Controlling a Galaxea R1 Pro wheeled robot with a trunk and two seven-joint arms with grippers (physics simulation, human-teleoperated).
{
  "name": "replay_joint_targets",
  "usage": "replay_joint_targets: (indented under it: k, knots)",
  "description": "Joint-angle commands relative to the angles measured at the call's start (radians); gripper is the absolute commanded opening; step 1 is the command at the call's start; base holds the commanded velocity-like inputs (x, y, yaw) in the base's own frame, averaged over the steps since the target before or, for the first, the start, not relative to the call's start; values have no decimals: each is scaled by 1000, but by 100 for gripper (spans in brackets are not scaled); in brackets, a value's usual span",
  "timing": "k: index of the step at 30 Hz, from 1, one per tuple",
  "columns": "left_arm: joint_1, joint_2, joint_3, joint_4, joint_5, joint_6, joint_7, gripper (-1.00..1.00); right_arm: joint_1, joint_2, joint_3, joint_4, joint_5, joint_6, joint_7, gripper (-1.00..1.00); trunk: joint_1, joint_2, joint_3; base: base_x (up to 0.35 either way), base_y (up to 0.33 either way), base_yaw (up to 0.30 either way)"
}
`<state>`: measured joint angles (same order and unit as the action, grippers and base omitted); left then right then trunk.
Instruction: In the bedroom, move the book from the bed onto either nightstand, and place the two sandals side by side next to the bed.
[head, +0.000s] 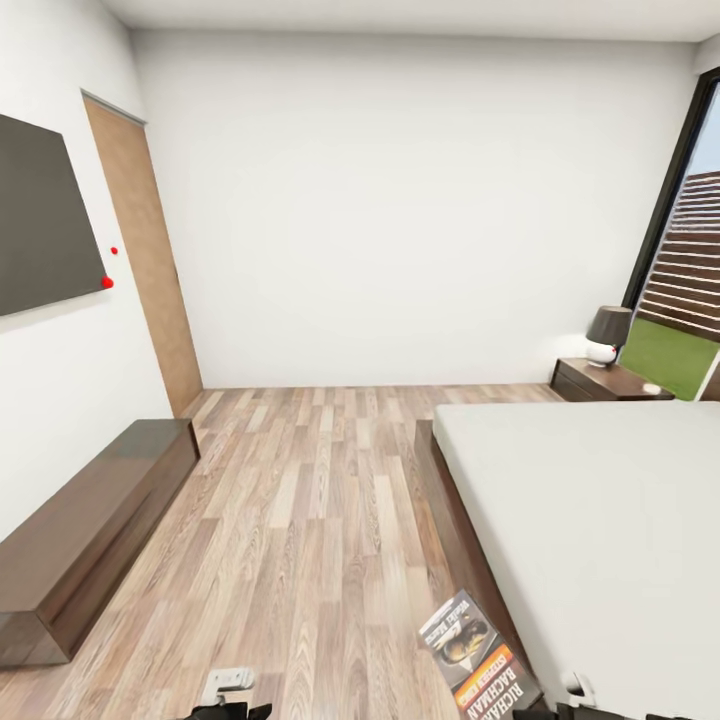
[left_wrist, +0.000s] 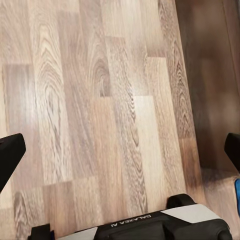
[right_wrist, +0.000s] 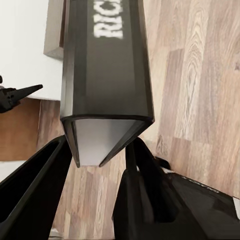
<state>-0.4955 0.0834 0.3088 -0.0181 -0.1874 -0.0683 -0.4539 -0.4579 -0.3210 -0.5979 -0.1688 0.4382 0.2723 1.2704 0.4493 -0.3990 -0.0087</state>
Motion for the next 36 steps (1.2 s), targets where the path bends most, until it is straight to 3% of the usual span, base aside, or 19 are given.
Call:
replay_joint_targets:
  k: [1, 14, 27, 36]
  knots:
    - [0, 1, 7, 1, -11, -5, -2, 100, -1, 0, -11, 5, 7, 16, 4, -100, 1, -1, -1, 192, 33, 0]
    - [0, 1, 7, 0, -11, -5, -2, 100, -1, 0, -11, 12, 7, 71, 4, -100, 1, -1, -1, 274, 88, 0]
    - [0, 1, 7, 0, -11, -5, -2, 100, -1, 0, -11, 12, 4, 71, 7, -100, 1, -1, -1, 18, 5, 2]
    - [0, 1, 7, 0, -11, -5, -2, 100, -1, 0, -11, 12, 4, 71, 6, -100, 1, -1, -1, 0, 0, 216]
